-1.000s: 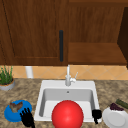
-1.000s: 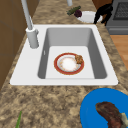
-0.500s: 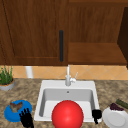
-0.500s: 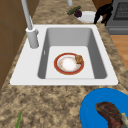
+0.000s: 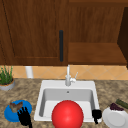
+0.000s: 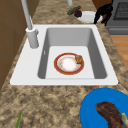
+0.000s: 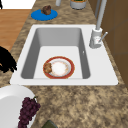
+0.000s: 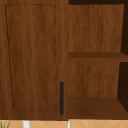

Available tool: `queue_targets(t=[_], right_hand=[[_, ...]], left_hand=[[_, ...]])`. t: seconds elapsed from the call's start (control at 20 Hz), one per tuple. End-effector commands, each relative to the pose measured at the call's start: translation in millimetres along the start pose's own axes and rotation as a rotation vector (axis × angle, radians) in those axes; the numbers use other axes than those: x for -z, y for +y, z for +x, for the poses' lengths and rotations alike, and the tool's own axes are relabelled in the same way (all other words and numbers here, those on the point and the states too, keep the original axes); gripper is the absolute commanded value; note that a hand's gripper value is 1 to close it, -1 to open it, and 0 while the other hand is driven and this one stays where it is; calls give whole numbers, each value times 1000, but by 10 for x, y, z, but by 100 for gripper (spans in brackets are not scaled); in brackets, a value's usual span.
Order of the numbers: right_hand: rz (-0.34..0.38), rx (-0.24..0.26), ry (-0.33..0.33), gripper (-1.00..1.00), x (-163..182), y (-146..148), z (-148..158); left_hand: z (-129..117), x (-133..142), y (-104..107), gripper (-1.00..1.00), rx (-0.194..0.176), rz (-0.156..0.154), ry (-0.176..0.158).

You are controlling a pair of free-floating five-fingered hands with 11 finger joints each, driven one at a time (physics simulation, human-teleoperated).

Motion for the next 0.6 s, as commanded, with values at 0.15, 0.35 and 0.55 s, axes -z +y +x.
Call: queue_targets(t=[0.15,0.35,0.55], right_hand=[[0,0,0,0,0,0,0],[0,0,0,0,0,0,0],[0,0,0,0,0,0,0]], left_hand=[[-246,-201,173,-100,-90,-50,34],[-483,-221,278,-100,-135,-62,22],[-664,-222,335,-100,-184,-98,19]])
